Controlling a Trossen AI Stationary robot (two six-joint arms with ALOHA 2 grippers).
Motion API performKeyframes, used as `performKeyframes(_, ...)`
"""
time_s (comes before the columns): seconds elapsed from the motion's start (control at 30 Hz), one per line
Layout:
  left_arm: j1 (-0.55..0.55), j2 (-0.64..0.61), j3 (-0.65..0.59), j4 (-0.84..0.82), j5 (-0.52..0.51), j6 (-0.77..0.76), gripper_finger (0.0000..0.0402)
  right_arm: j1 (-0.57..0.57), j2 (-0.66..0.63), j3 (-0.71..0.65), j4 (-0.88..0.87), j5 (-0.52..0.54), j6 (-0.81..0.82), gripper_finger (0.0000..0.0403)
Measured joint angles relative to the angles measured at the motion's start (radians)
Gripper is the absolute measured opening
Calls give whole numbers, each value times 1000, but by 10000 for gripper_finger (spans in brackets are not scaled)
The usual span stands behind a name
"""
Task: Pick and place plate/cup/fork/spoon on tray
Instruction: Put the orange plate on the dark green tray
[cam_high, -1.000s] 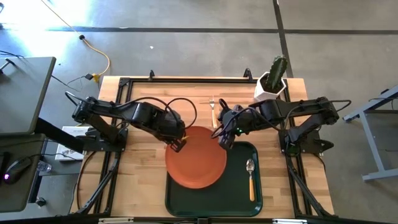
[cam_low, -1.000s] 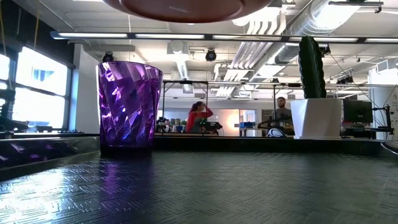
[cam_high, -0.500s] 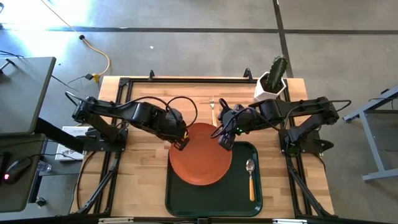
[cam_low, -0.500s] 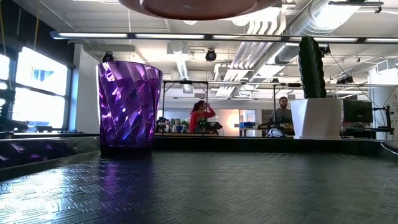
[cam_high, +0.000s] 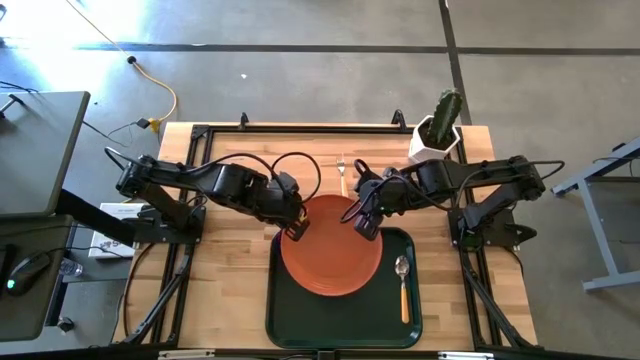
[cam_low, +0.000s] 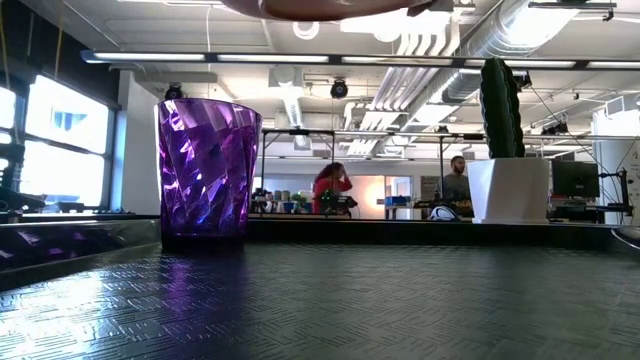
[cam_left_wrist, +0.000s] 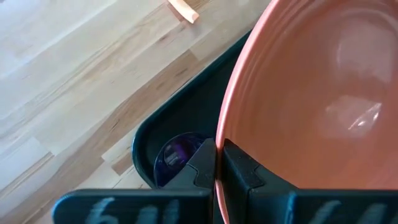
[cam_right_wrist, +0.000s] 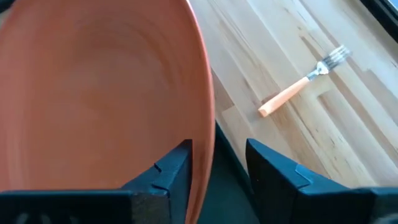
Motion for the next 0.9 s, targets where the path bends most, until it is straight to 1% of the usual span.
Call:
performKeyframes(0.1, 0, 0, 0, 1, -1, -1, 1, 0, 0, 0, -2, 2, 3, 109)
performKeyframes(0.3, 0, 0, 0, 3, -9, -2, 1, 0, 0, 0, -1, 5, 3, 18)
performKeyframes(0.33, 0, 0, 0, 4, -7, -4, 1, 0, 0, 0, -1, 9, 3, 10)
performKeyframes(0.47, 0, 0, 0, 5, -7, -14, 11, 0, 0, 0, 0, 9, 11, 14)
performKeyframes(0.63, -2, 0, 0, 8, -3, -12, 22, -1, 0, 0, 2, 13, 2, 4)
performKeyframes(0.9, 0, 0, 0, 18, 9, 5, 28, 0, 0, 0, -2, 10, -6, 2)
